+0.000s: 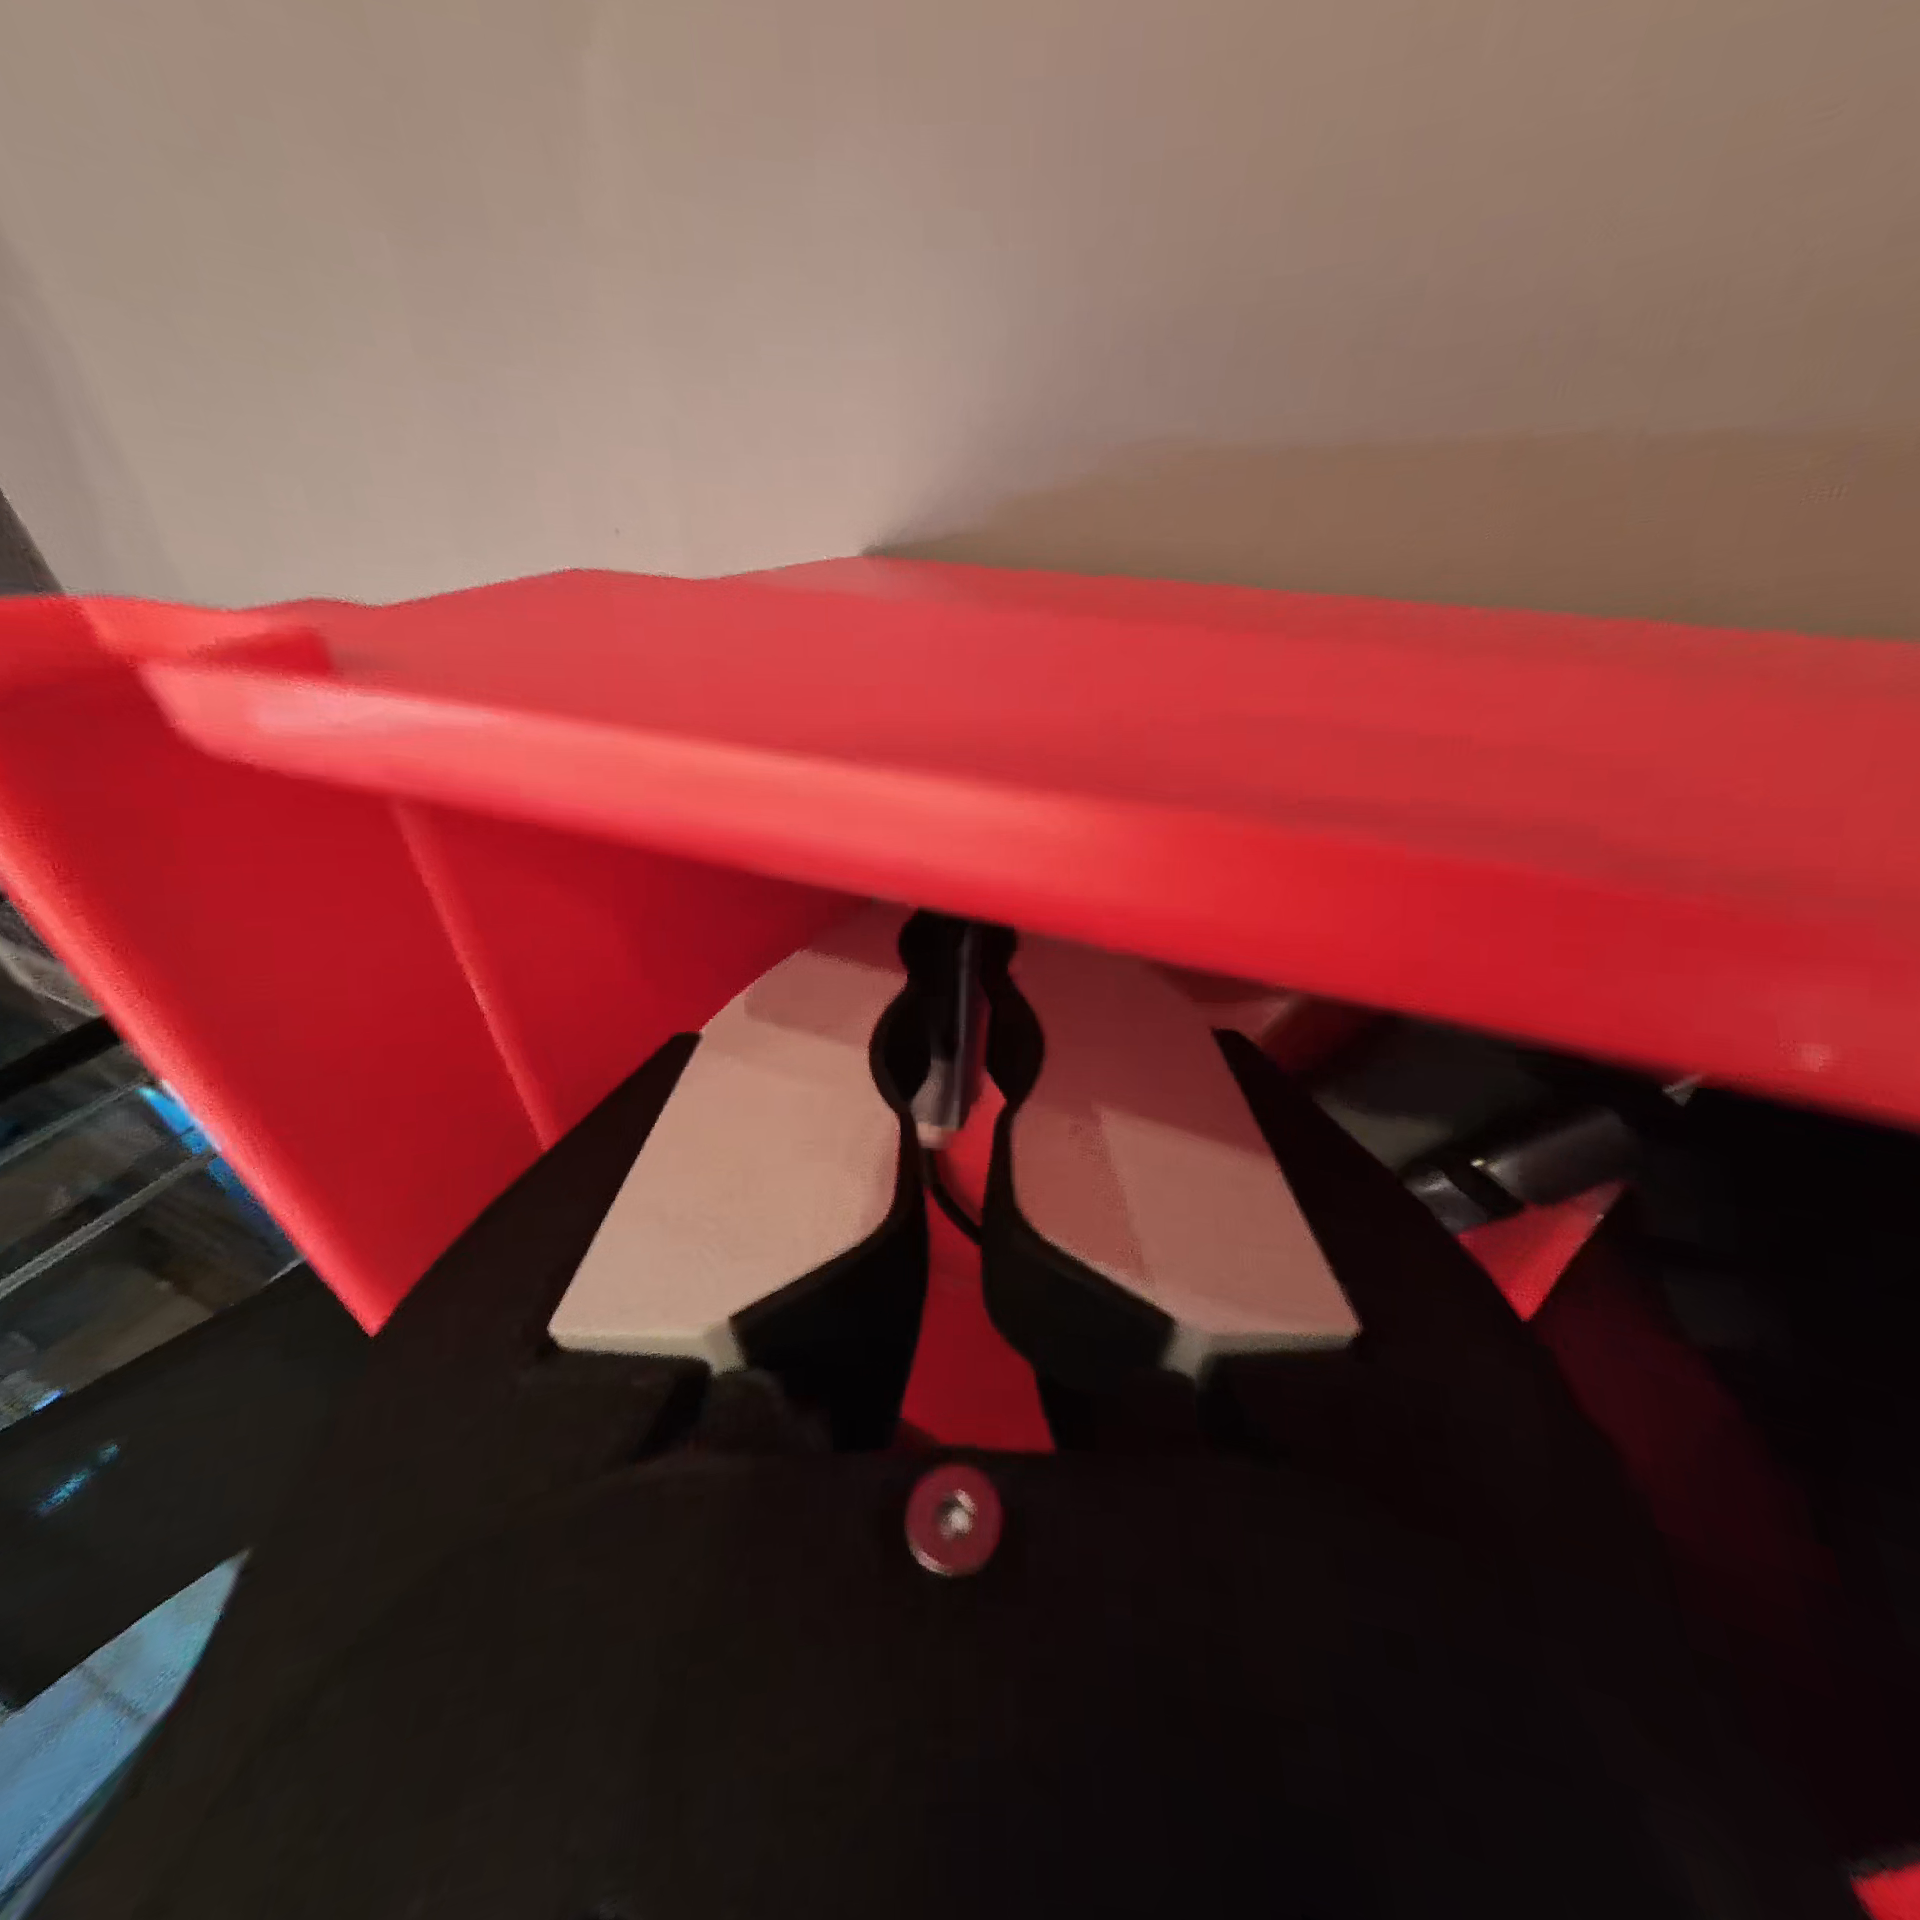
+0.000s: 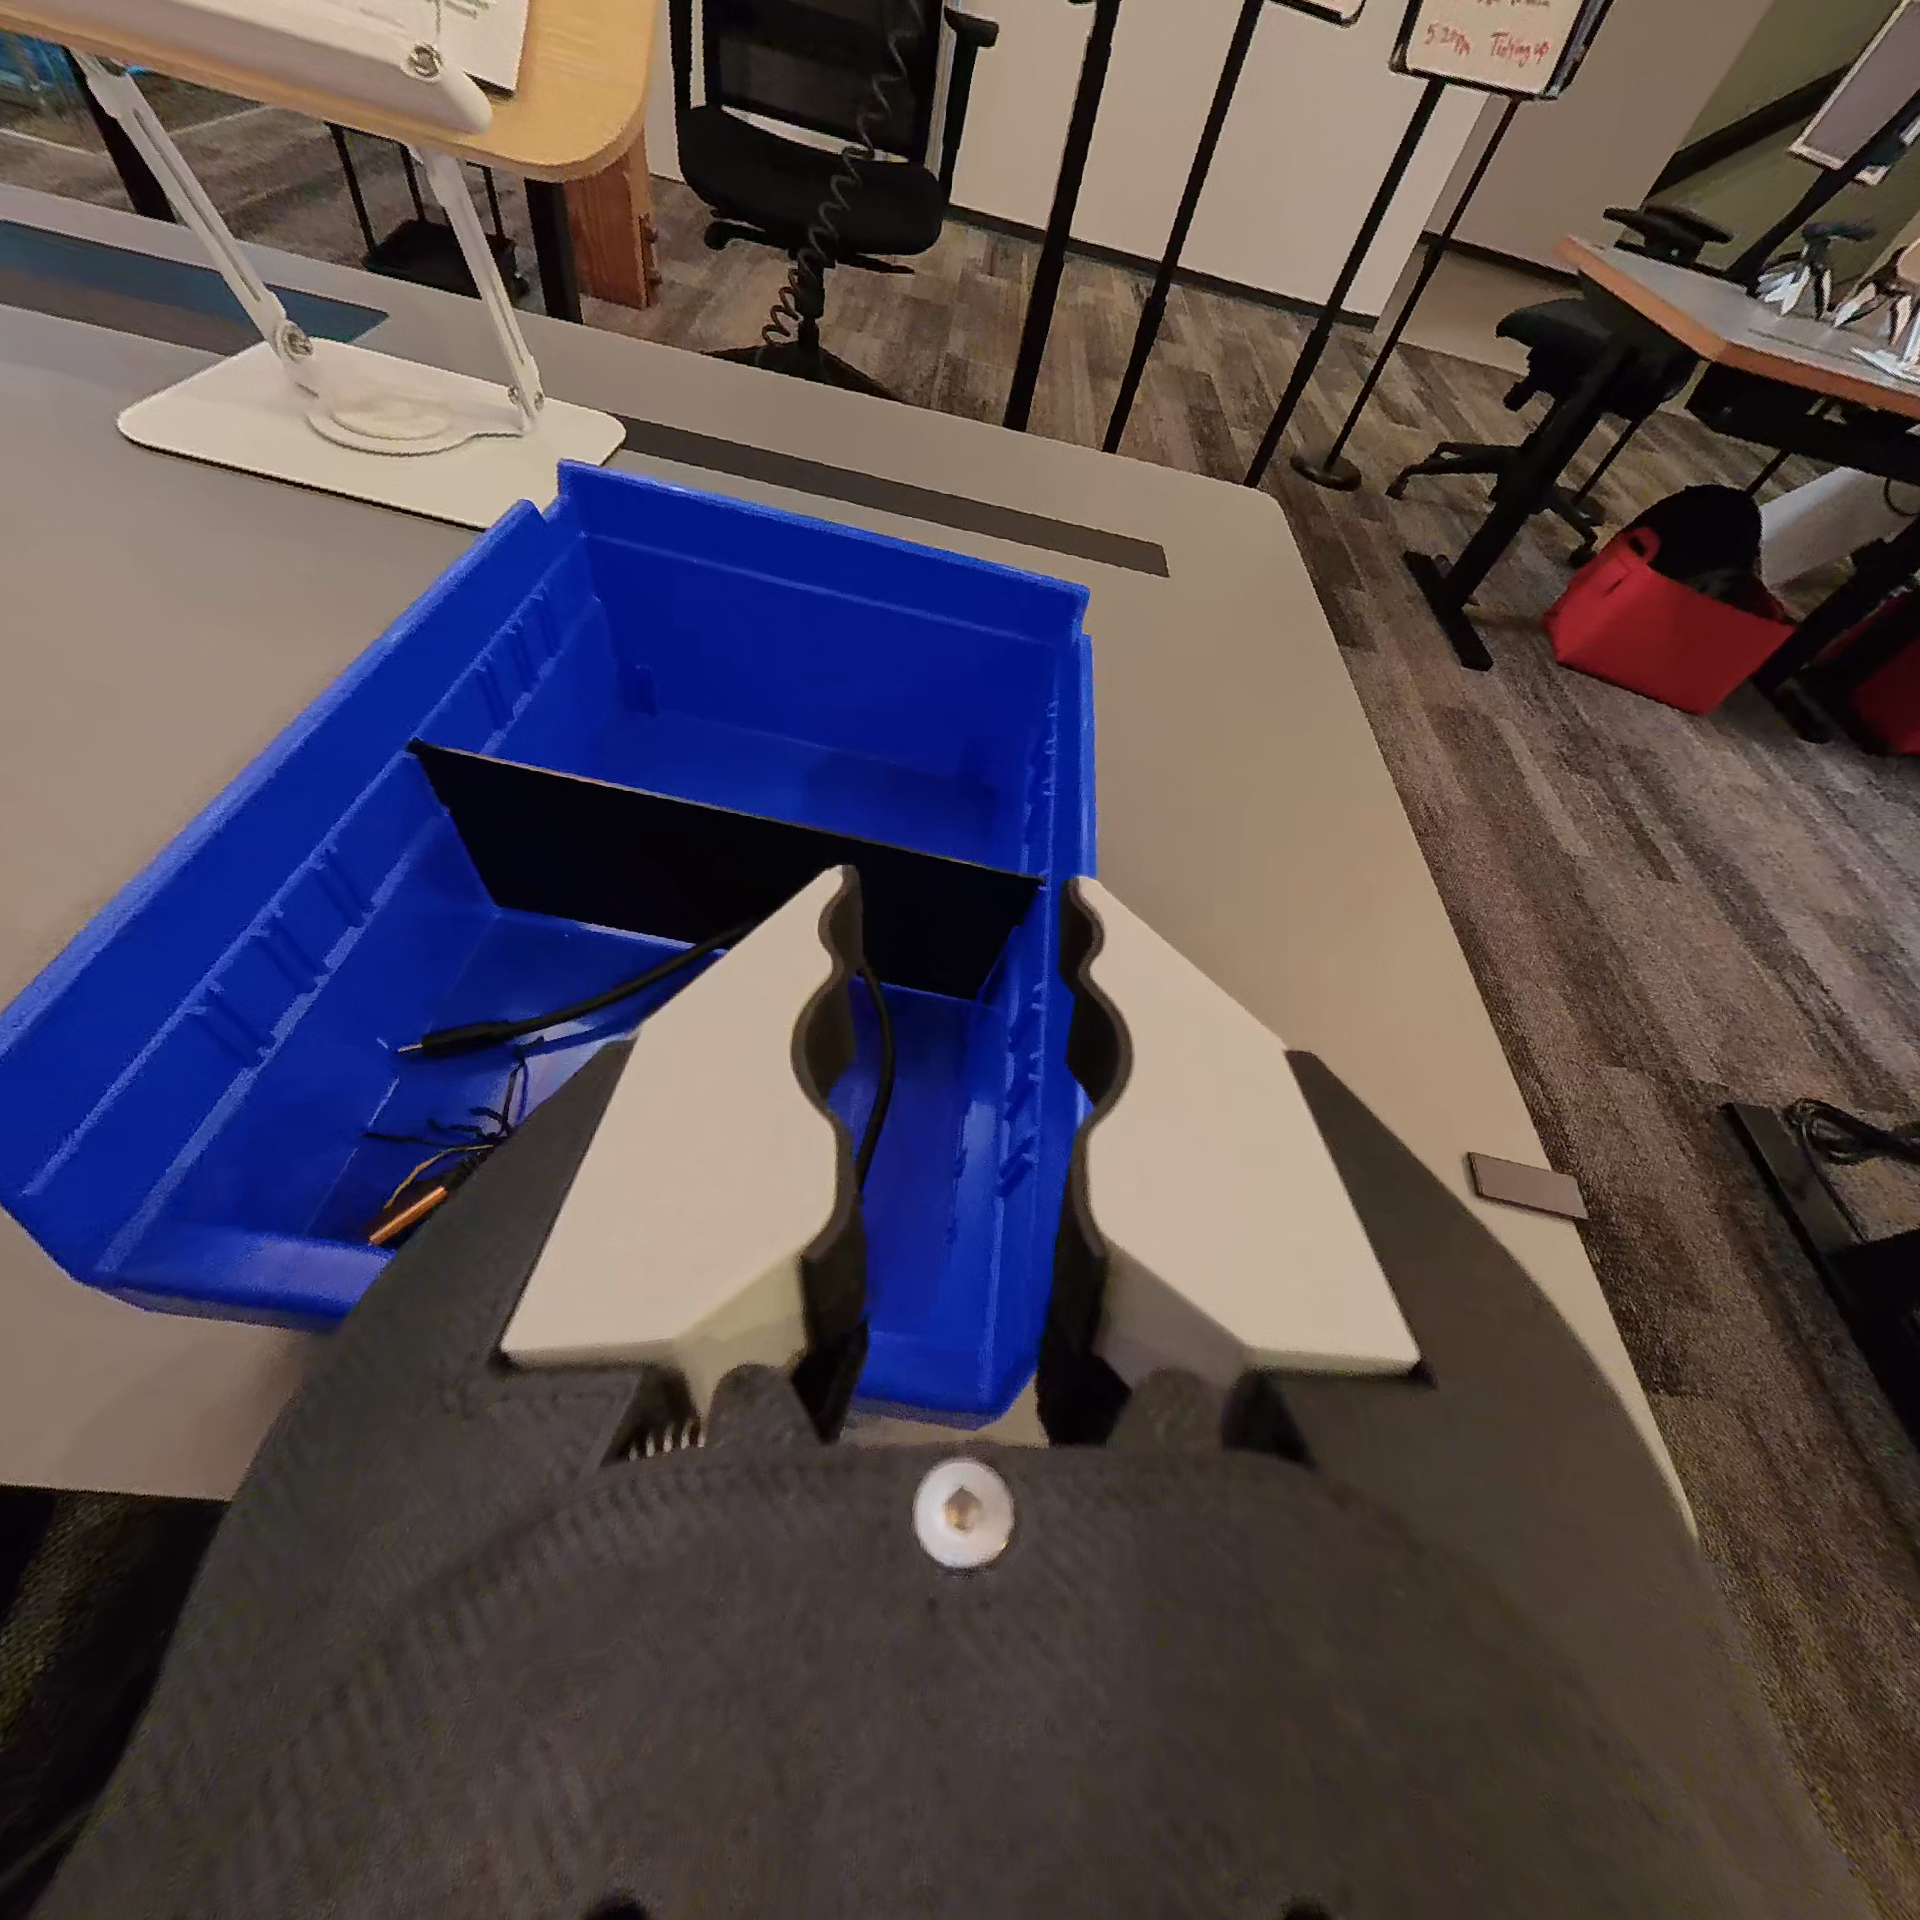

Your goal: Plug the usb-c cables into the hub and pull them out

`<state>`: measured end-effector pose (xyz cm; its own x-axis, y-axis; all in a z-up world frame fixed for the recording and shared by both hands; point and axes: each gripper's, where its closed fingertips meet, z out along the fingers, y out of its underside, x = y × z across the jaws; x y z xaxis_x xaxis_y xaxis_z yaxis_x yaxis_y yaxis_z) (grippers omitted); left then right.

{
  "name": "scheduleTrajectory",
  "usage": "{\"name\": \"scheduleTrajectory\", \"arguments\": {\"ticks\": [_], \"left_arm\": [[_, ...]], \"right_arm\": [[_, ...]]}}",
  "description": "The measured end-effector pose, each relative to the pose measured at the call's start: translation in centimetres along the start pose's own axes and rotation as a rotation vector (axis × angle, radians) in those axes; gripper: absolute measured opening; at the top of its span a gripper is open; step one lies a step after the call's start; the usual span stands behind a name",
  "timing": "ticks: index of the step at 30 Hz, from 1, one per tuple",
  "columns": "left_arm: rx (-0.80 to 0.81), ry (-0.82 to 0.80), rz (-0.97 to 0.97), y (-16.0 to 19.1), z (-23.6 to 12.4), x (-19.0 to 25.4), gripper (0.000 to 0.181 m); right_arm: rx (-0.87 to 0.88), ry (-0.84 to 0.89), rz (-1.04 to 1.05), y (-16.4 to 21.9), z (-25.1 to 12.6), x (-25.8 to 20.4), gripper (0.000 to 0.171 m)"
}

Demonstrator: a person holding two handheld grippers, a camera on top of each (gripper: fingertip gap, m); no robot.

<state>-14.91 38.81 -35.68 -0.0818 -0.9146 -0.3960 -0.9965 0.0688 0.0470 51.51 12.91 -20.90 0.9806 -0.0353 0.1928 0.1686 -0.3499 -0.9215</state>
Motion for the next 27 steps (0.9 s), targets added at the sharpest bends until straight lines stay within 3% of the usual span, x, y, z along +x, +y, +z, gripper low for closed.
{"name": "scheduleTrajectory", "arguments": {"ticks": [6, 27], "left_arm": [[0.046, -0.09, -0.059, 0.9, -2.0, -0.7, 0.004], [0.258, -0.551, -0.447, 6.0, -17.6, -6.3, 0.004]], "right_arm": [[0.012, -0.01, -0.018, -0.8, -0.1, -0.4, 0.035], [0.129, -0.058, -0.077, -5.3, -2.1, -3.8, 0.033]]}}
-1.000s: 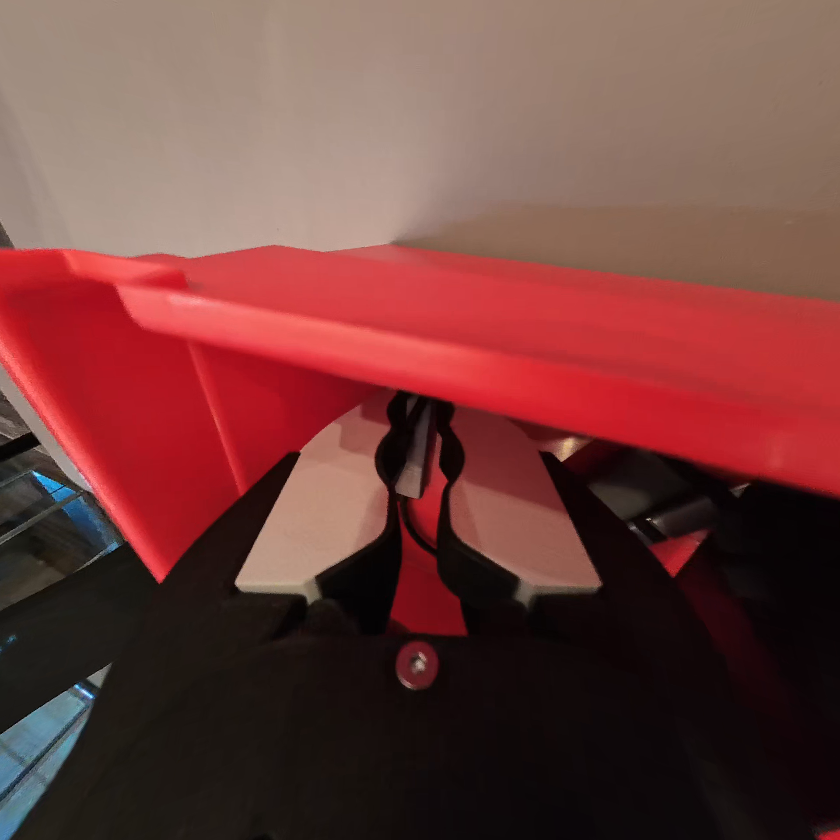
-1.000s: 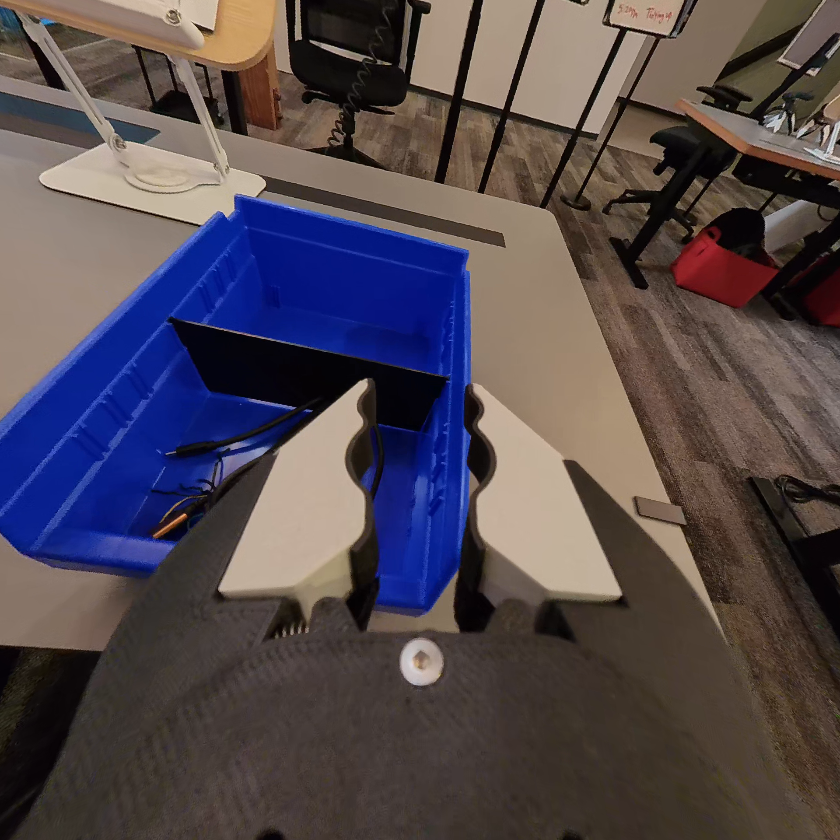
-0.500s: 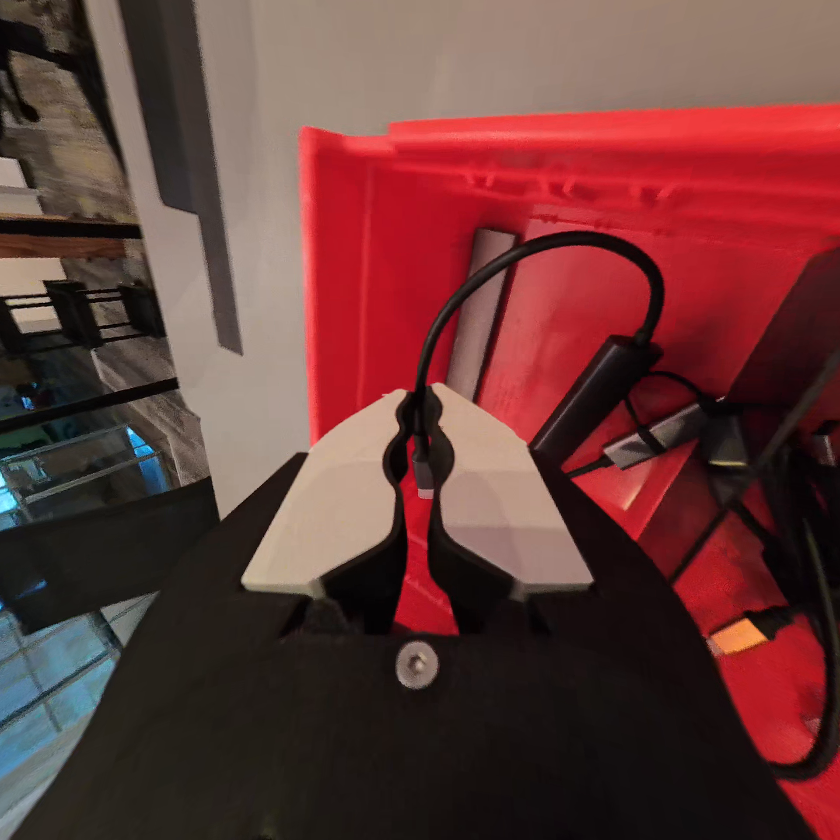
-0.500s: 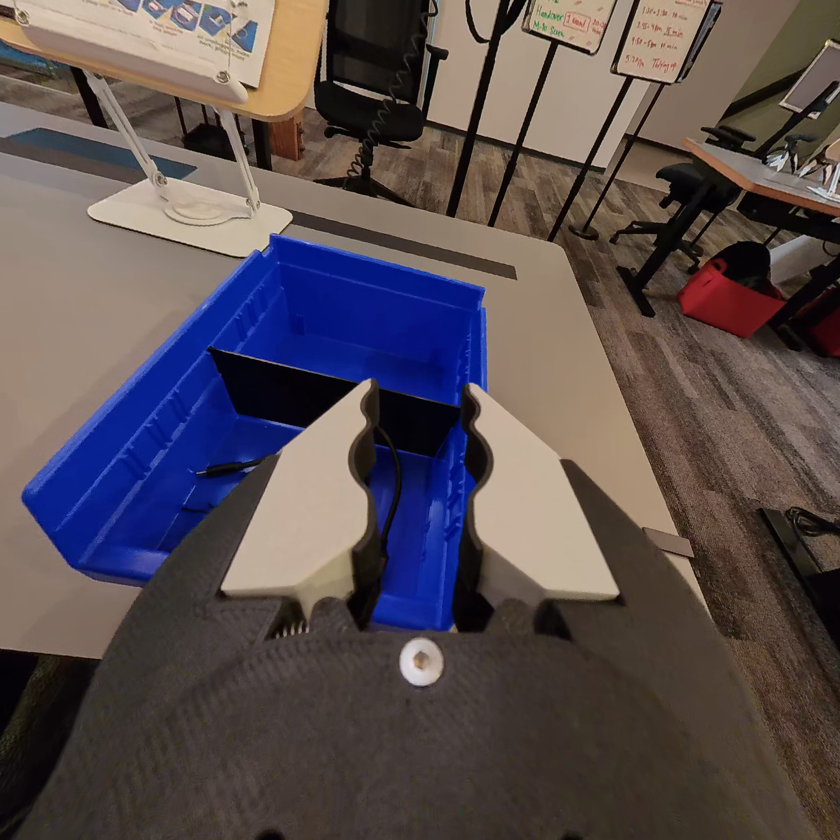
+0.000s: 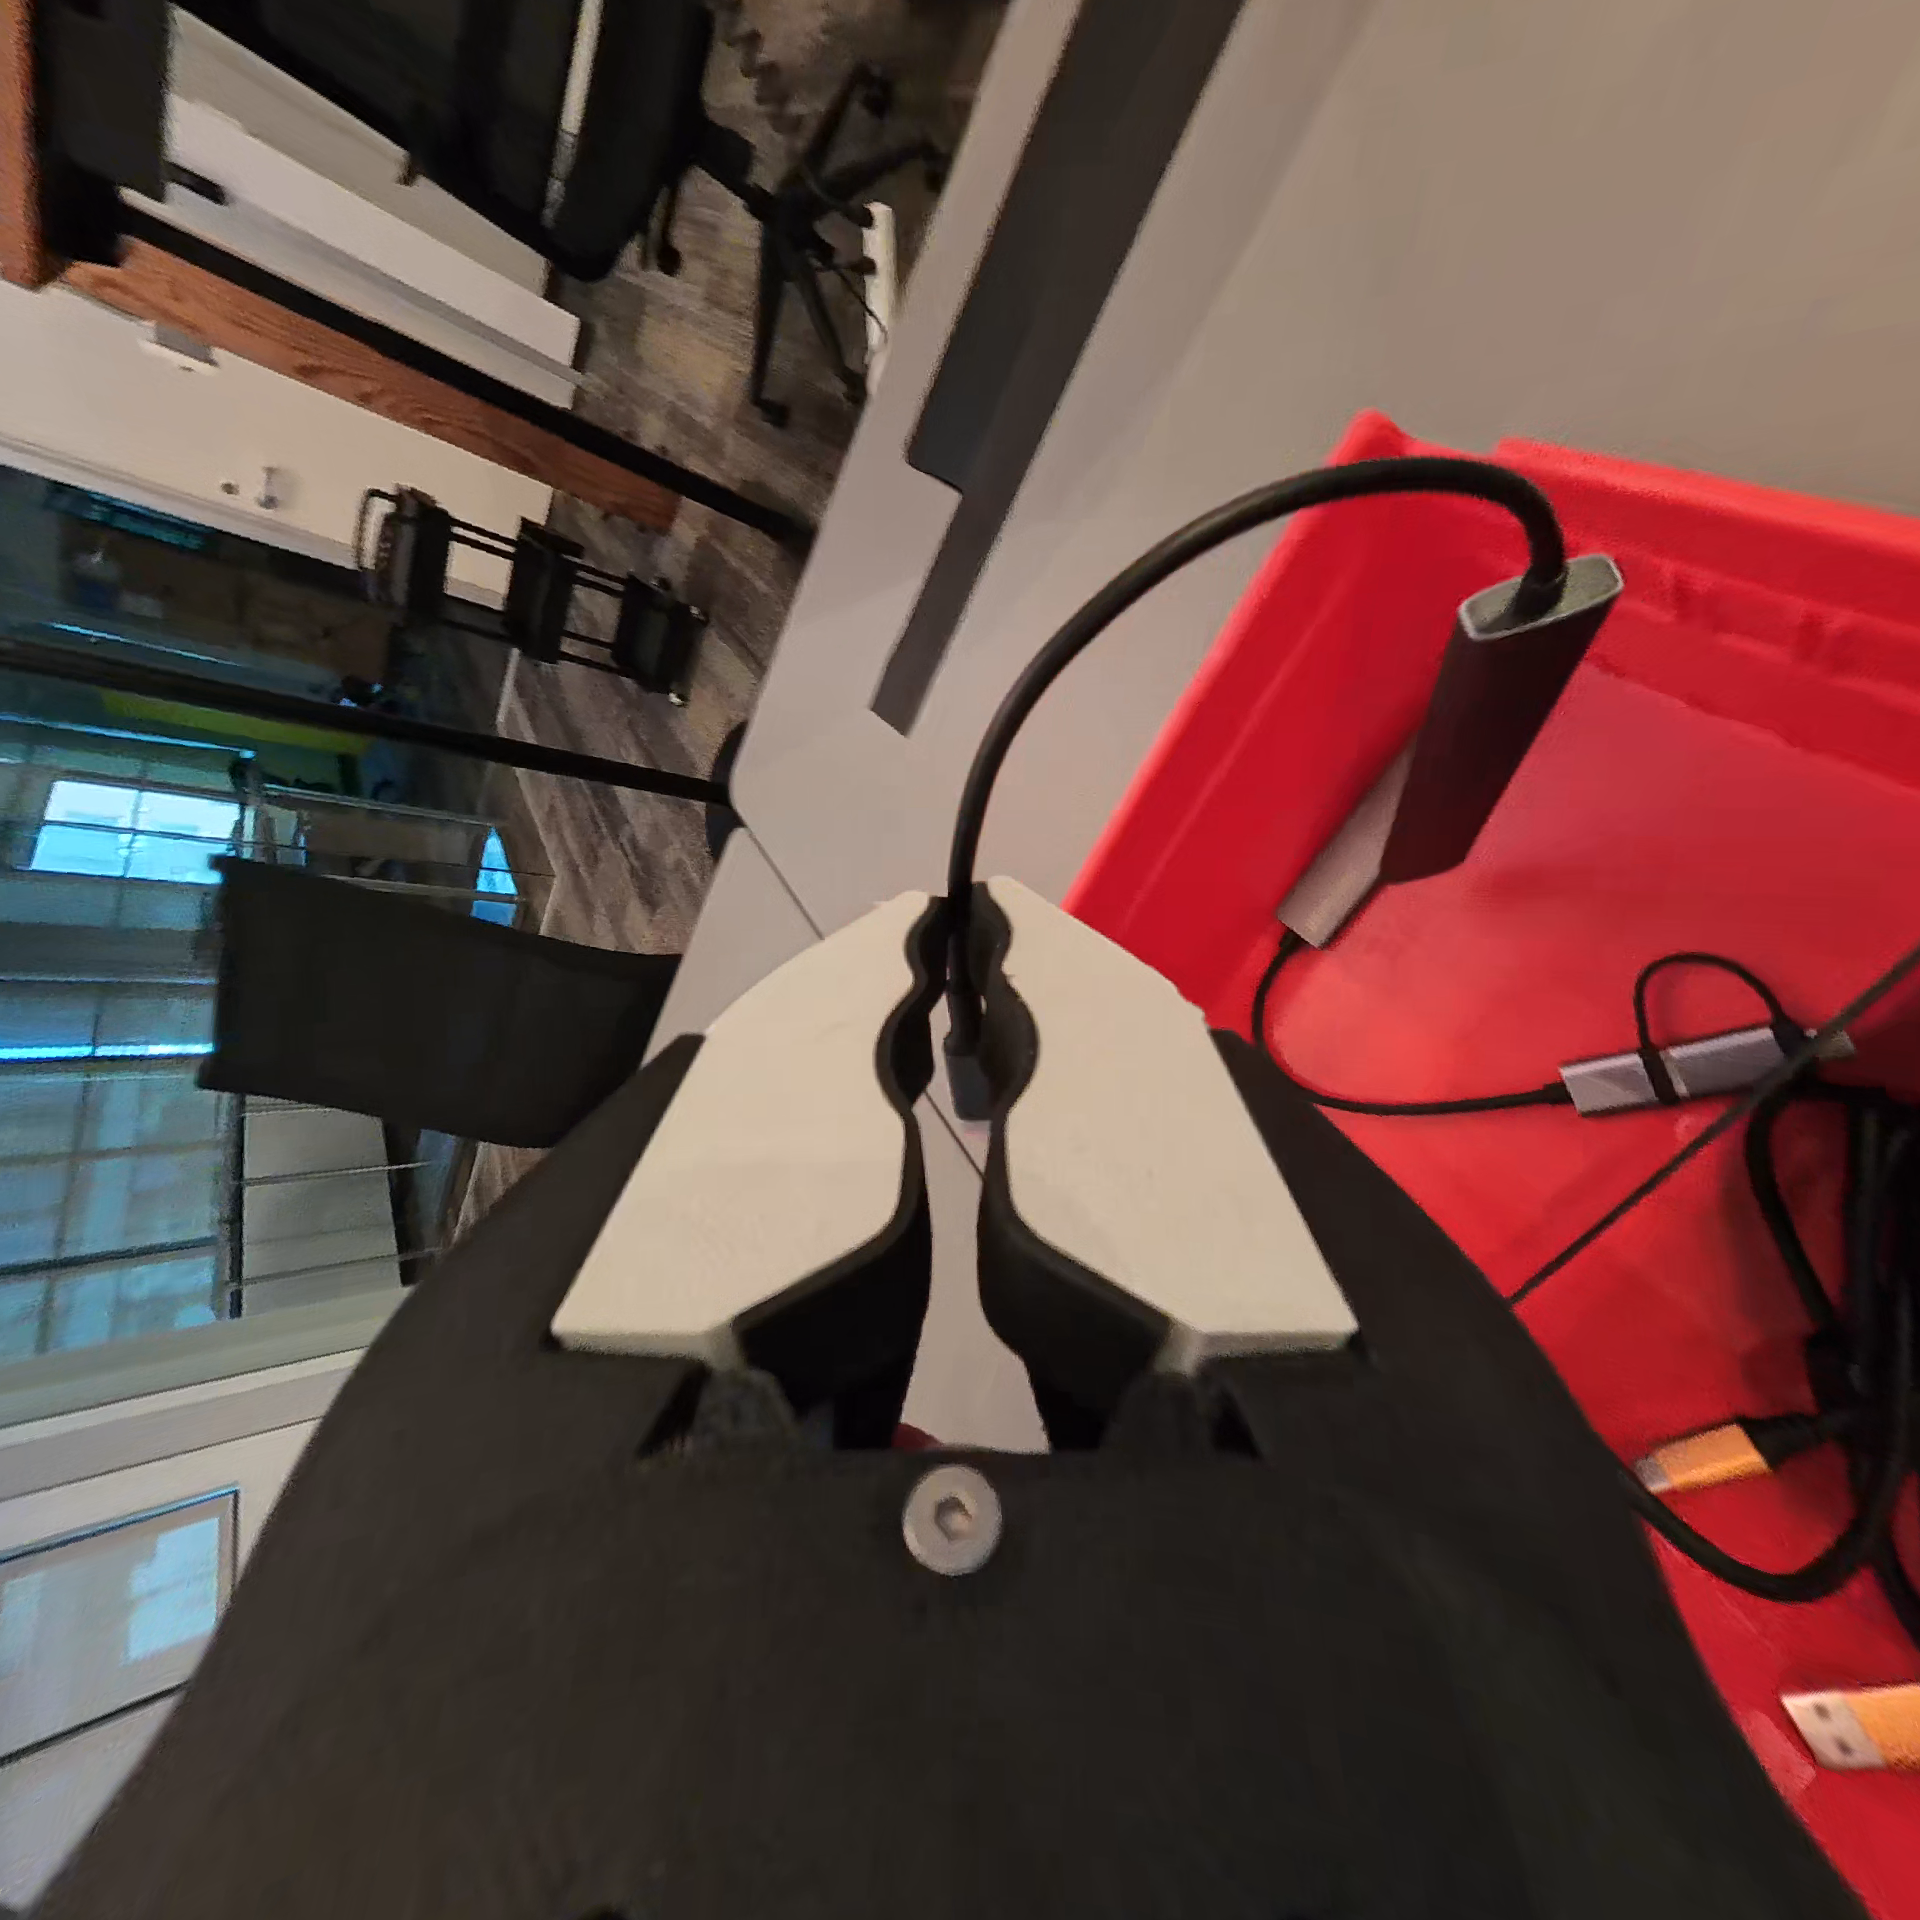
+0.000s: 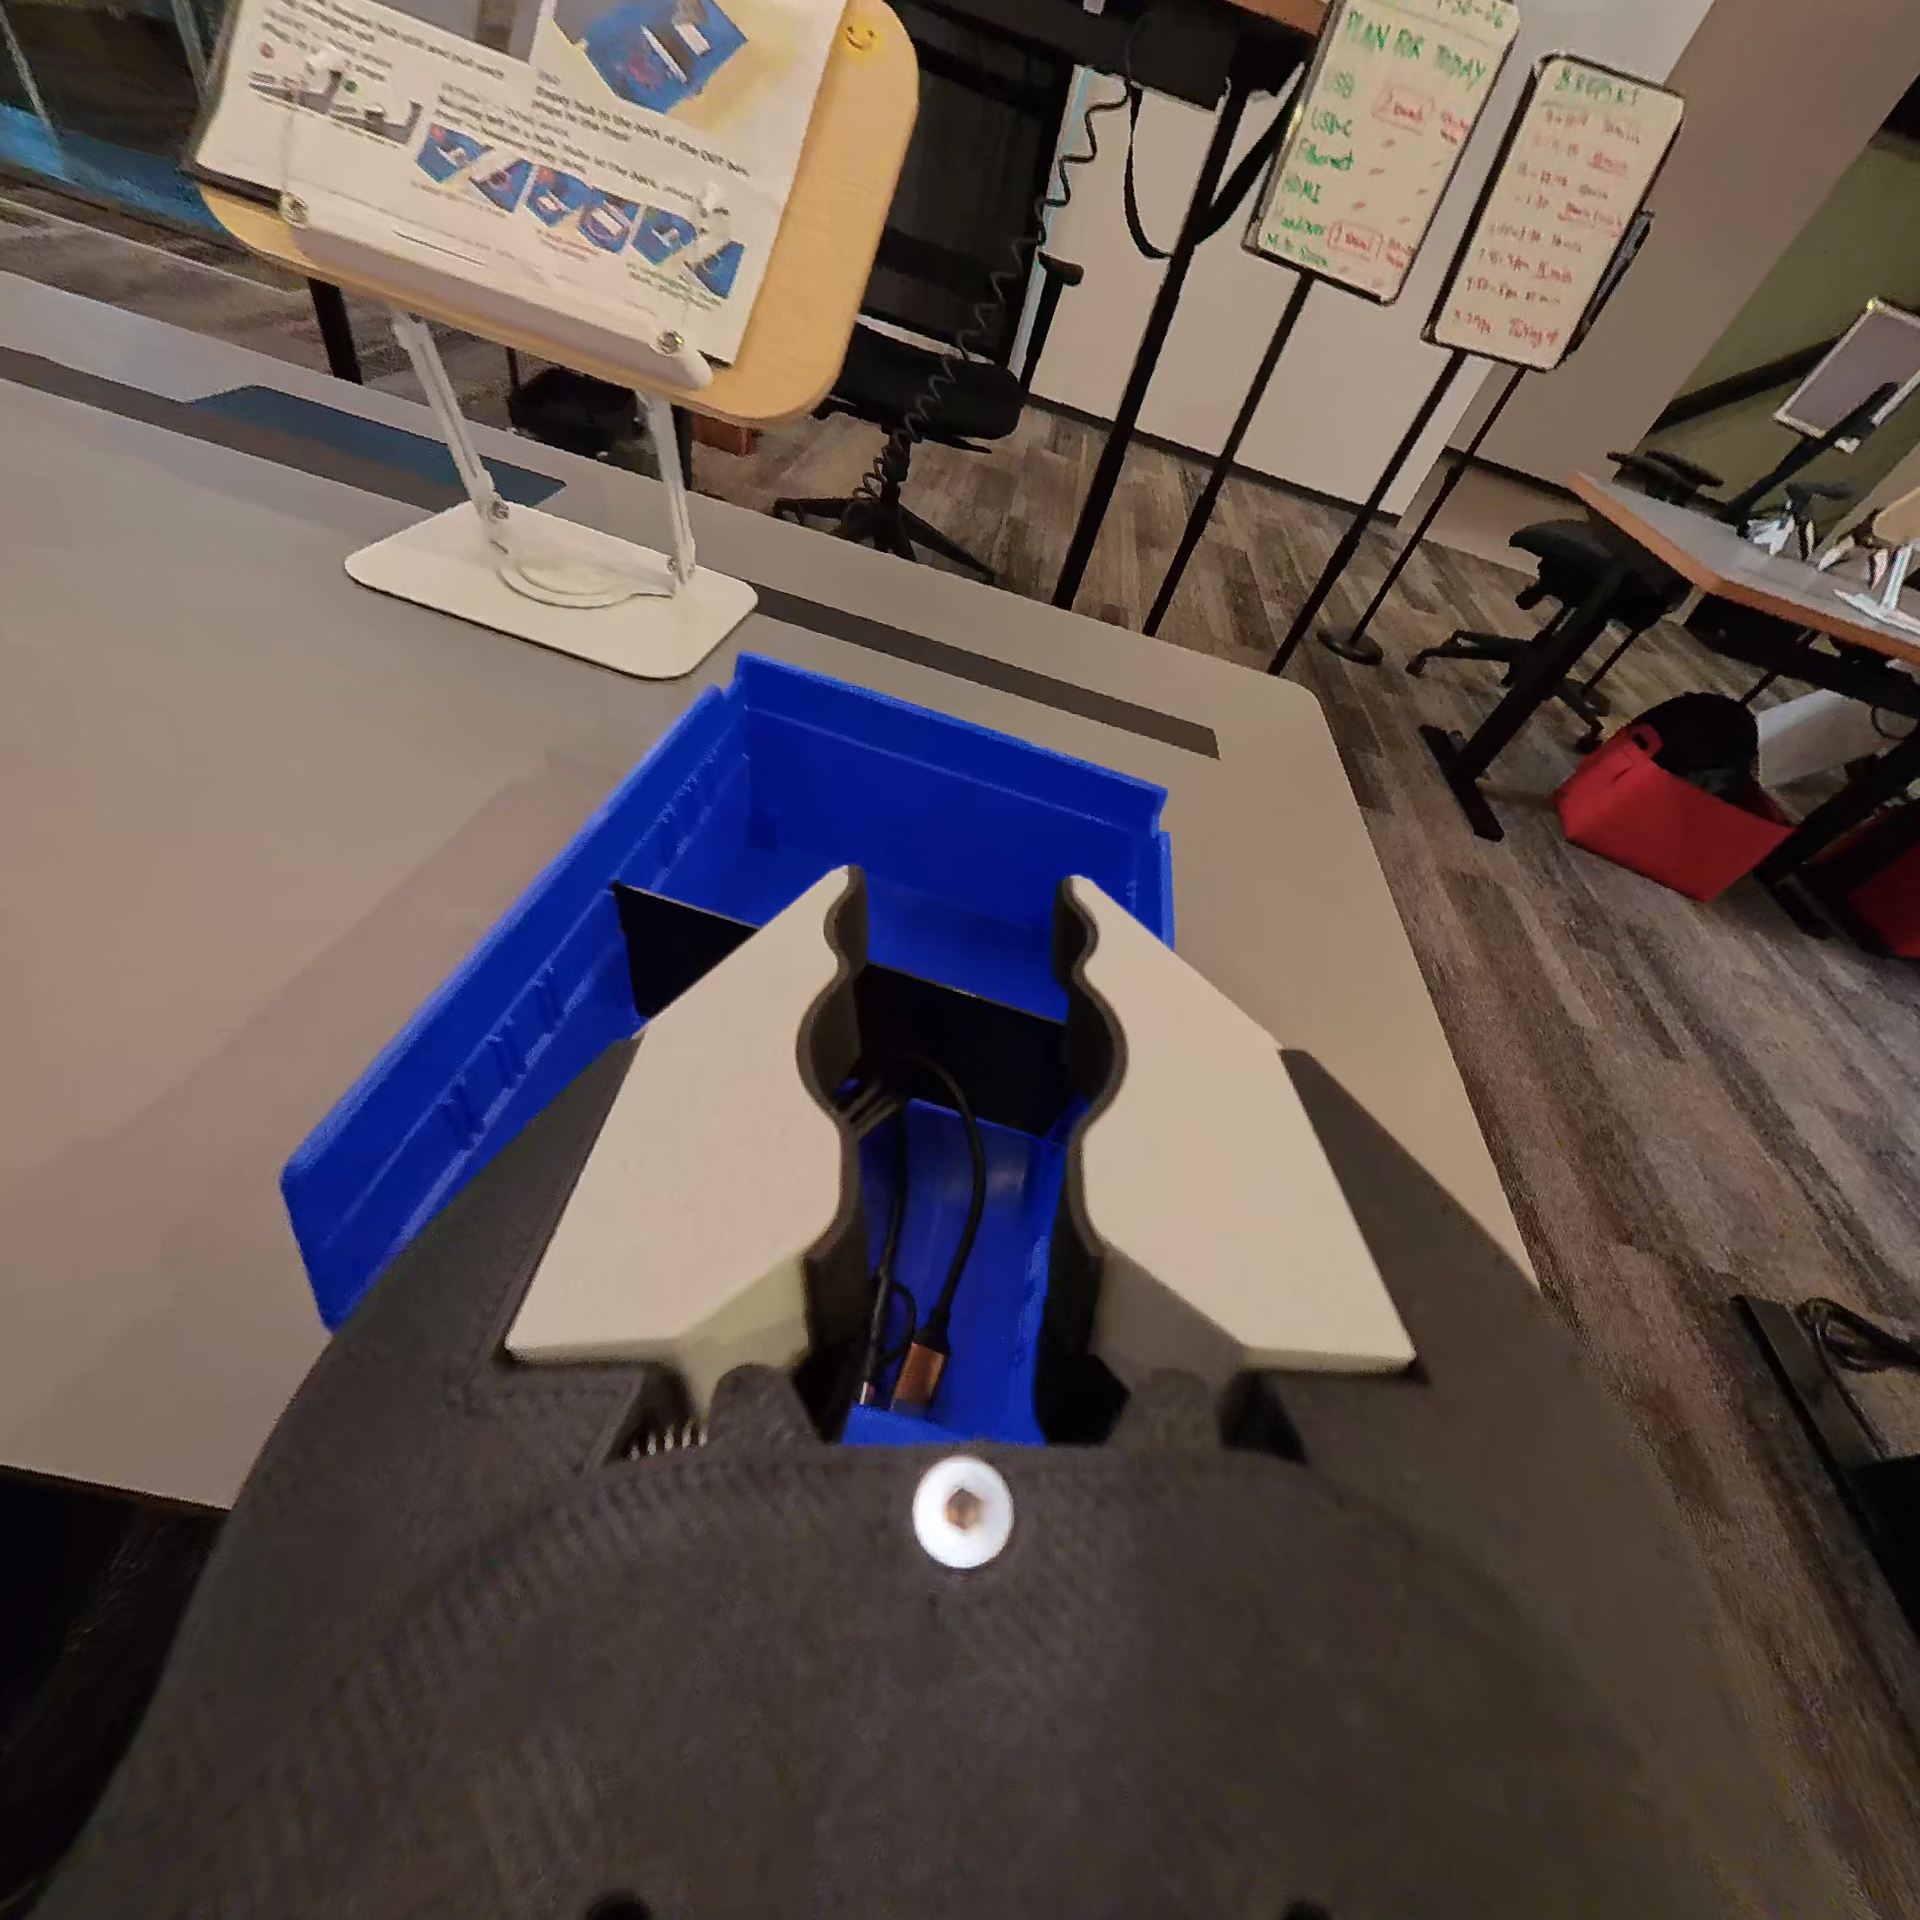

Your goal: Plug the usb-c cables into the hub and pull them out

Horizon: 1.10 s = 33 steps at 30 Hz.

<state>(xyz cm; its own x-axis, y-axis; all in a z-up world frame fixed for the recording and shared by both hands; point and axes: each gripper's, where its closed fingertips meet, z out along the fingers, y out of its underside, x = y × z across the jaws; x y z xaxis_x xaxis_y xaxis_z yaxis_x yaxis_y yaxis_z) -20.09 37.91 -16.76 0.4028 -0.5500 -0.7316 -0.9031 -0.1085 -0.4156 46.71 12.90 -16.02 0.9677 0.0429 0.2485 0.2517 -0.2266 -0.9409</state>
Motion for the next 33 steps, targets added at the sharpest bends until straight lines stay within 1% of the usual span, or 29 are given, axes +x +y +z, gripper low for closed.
{"name": "scheduleTrajectory", "arguments": {"ticks": [4, 7, 9, 12, 17, 21, 26, 33], "left_arm": [[0.067, -0.086, -0.049, -2.8, -2.2, -2.8, 0.003], [0.145, -0.111, -0.052, -6.2, -4.4, -4.1, 0.003], [0.189, -0.113, -0.018, -9.0, -5.8, -4.1, 0.003], [0.244, -0.082, 0.067, -13.5, -7.0, -2.7, 0.003], [0.31, 0.023, 0.233, -20.0, -6.8, 2.3, 0.003], [0.332, 0.122, 0.359, -23.6, -5.0, 7.5, 0.003], [0.312, 0.222, 0.537, -25.8, -2.5, 14.0, 0.003], [0.302, 0.353, 0.743, -27.6, -1.1, 21.1, 0.002]], "right_arm": [[0.019, -0.021, -0.035, -1.1, -0.2, -1.3, 0.033], [0.041, -0.045, -0.044, -1.8, -0.4, -2.3, 0.033], [0.055, -0.063, -0.052, -2.4, -0.6, -3.1, 0.033], [0.091, -0.102, -0.07, -3.5, -0.9, -4.7, 0.032], [0.129, -0.166, -0.129, -4.8, -1.5, -7.7, 0.033], [0.131, -0.214, -0.148, -4.6, -1.7, -9.6, 0.034], [0.12, -0.248, -0.143, -3.5, -2.0, -10.5, 0.033], [0.112, -0.279, -0.127, -2.4, -2.2, -11.1, 0.033]]}}
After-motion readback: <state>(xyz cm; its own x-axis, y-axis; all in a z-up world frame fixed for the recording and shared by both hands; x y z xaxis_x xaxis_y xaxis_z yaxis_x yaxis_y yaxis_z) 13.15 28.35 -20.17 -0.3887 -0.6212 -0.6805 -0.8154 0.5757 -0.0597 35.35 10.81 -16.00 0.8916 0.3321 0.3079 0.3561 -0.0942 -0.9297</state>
